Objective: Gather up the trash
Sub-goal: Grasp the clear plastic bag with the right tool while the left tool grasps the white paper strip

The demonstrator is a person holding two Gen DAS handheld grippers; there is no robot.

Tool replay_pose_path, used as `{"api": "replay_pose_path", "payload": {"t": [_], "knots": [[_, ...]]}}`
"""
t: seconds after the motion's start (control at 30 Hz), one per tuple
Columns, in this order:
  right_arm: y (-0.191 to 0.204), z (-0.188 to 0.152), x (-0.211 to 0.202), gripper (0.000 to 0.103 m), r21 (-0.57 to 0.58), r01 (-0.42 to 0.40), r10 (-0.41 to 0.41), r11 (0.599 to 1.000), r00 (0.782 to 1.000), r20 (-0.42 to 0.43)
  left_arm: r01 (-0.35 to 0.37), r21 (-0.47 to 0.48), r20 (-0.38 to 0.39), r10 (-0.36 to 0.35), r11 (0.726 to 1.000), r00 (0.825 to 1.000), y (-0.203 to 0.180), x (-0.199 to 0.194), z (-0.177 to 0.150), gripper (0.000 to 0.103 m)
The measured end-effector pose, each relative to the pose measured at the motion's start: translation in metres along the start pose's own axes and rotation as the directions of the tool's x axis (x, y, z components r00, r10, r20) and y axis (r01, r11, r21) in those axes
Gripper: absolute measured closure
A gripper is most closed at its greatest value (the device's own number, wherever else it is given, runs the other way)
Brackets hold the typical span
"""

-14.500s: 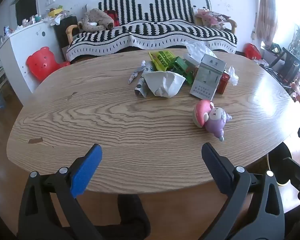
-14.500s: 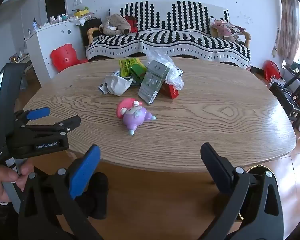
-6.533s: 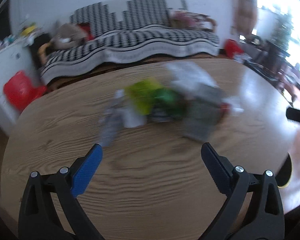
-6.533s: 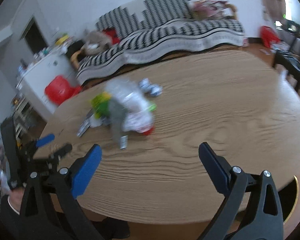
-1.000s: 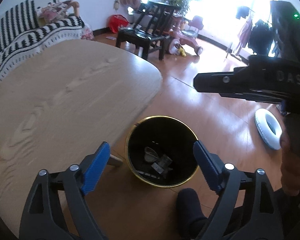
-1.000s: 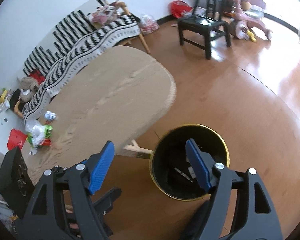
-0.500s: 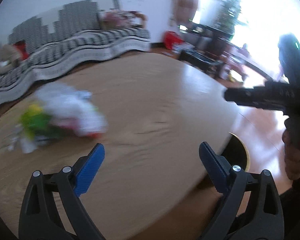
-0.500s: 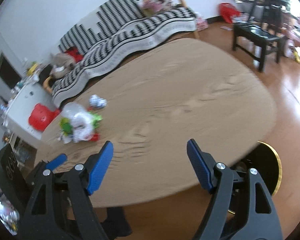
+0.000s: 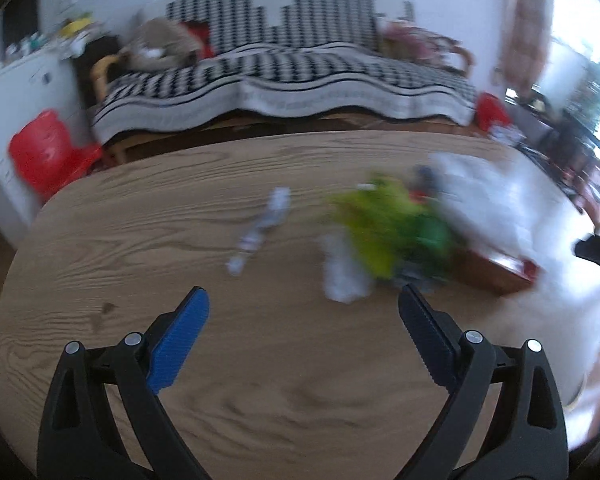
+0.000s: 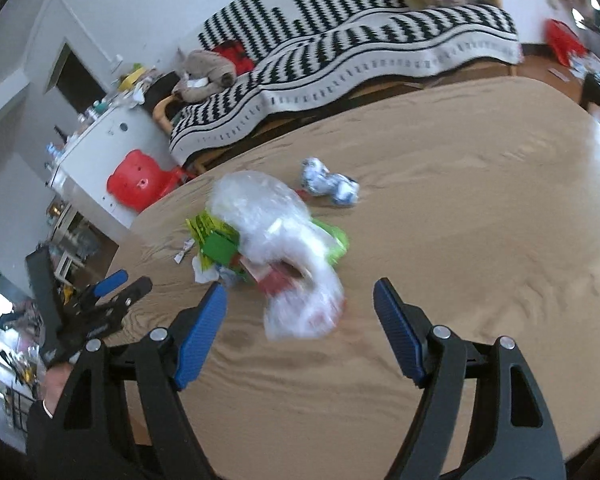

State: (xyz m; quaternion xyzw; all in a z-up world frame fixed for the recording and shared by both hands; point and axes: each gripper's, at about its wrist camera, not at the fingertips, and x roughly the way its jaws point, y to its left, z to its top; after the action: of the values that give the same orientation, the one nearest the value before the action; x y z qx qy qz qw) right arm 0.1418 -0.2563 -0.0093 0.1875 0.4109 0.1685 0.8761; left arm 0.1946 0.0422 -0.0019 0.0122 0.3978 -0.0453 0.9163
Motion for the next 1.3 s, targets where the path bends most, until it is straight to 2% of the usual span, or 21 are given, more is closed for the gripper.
{"api": "replay_pose_path", "payload": {"t": [0.1, 0.2, 0.37, 0.47, 0.57, 0.63, 0.67, 0.7, 0.73, 0.77, 0.8, 0.83, 0.87, 0.93, 1.13, 1.3], "knots": [[0.006, 0.010, 0.025, 0.030, -0.044, 0.002, -0.003, 0.999, 1.000, -0.011, -0.010, -0.058, -0.020, 0.009, 0.998, 1.000, 0.024, 0.025, 0.010, 0.010], [0.006, 0.019, 0.046, 0.030, -0.072, 0.025, -0.026, 0.997, 1.000, -0.007, -0.022, -0.062, -0.028, 0.020, 0.998, 0.999, 0.035, 0.047, 0.019, 0.010], [0.003, 0.027, 0.064, 0.030, -0.100, 0.014, -0.014, 0.995, 1.000, -0.006, -0.050, -0.057, -0.058, 0.047, 0.997, 0.997, 0.042, 0.087, 0.035, 0.010], [0.008, 0.032, 0.072, 0.034, -0.129, 0.000, -0.002, 0.992, 1.000, -0.013, -0.046, -0.054, -0.083, 0.042, 0.997, 0.996, 0.041, 0.103, 0.037, 0.010], [0.015, 0.031, 0.081, 0.038, -0.184, 0.024, -0.028, 0.983, 0.999, -0.020, -0.038, -0.067, -0.093, 0.032, 0.997, 0.995, 0.040, 0.113, 0.039, 0.013], [0.019, 0.030, 0.088, 0.044, -0.199, 0.023, -0.030, 0.980, 0.999, -0.032, -0.023, -0.078, -0.110, 0.014, 0.997, 0.994, 0.037, 0.118, 0.037, 0.021], [0.019, 0.030, 0.091, 0.047, -0.200, 0.025, -0.032, 0.979, 0.999, -0.035, -0.038, -0.061, -0.099, 0.032, 0.997, 0.995, 0.034, 0.118, 0.035, 0.024], [0.019, 0.030, 0.093, 0.054, -0.199, 0.021, -0.028, 0.980, 0.999, -0.037, -0.049, -0.044, -0.095, 0.044, 0.998, 0.994, 0.030, 0.119, 0.034, 0.032], [0.018, 0.029, 0.094, 0.057, -0.194, 0.016, -0.024, 0.981, 0.999, -0.041, -0.053, -0.028, -0.094, 0.050, 0.998, 0.994, 0.026, 0.118, 0.033, 0.043], [0.018, 0.030, 0.095, 0.068, -0.189, 0.016, -0.025, 0.982, 0.999, -0.042, -0.055, -0.011, -0.088, 0.054, 0.998, 0.995, 0.022, 0.117, 0.034, 0.050], [0.017, 0.029, 0.095, 0.073, -0.185, 0.012, -0.021, 0.983, 0.999, -0.045, -0.058, -0.006, -0.086, 0.057, 0.998, 0.995, 0.020, 0.115, 0.033, 0.063], [0.017, 0.028, 0.094, 0.075, -0.185, 0.009, -0.018, 0.983, 0.999, -0.046, -0.059, -0.005, -0.086, 0.059, 0.998, 0.995, 0.018, 0.114, 0.033, 0.078], [0.018, 0.028, 0.093, 0.078, -0.191, 0.014, -0.022, 0.982, 0.999, -0.042, -0.057, -0.005, -0.090, 0.056, 0.998, 0.994, 0.017, 0.112, 0.033, 0.085], [0.020, 0.027, 0.086, 0.079, -0.201, 0.020, -0.025, 0.979, 0.999, -0.022, -0.049, -0.010, -0.091, 0.048, 0.999, 0.995, 0.016, 0.109, 0.032, 0.088], [0.021, 0.025, 0.050, 0.080, -0.186, 0.005, 0.005, 0.983, 0.999, 0.052, -0.068, -0.021, -0.058, 0.067, 0.997, 0.996, 0.016, 0.089, 0.034, 0.089], [0.014, 0.023, 0.020, 0.080, -0.163, 0.012, 0.001, 0.987, 0.997, 0.081, -0.061, -0.051, -0.031, 0.059, 0.997, 0.998, 0.011, 0.063, 0.039, 0.089]]}}
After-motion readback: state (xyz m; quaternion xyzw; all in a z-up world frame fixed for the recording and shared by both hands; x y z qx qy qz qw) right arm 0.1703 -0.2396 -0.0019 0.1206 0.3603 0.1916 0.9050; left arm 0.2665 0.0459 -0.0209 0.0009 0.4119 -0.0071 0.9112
